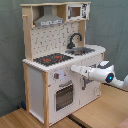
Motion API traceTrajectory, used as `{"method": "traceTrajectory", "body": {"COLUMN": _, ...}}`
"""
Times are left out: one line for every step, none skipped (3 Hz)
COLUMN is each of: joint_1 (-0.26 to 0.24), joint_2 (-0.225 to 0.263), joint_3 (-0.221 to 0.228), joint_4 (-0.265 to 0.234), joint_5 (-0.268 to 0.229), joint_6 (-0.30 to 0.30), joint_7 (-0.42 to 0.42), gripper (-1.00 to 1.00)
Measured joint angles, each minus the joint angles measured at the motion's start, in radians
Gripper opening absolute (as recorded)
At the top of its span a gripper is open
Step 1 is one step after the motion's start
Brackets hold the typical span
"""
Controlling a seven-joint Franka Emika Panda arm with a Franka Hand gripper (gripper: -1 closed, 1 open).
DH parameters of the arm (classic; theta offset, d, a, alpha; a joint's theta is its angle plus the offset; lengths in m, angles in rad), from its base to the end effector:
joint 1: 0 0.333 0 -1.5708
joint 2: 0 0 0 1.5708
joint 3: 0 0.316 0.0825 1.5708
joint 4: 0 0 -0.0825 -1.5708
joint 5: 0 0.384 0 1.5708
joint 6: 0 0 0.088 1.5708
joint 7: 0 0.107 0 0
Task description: Play with the kitchen
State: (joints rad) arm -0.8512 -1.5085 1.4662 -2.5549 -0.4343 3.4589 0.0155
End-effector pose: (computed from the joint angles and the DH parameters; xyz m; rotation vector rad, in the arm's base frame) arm 0.3473 0.3557 0.3379 1.0316 1.4270 0.9867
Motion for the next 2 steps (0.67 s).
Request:
{"method": "traceTrajectory", "body": {"joint_1": 0.001, "joint_2": -0.001, "joint_3": 0.0, "joint_4": -0.002, "joint_5": 0.0, "joint_6": 0.0, "joint_7": -0.112, "gripper": -1.0}}
{"method": "traceTrajectory", "body": {"joint_1": 0.002, "joint_2": -0.002, "joint_3": 0.001, "joint_4": -0.003, "joint_5": 0.0, "joint_6": 0.0, "joint_7": -0.229, "gripper": -1.0}}
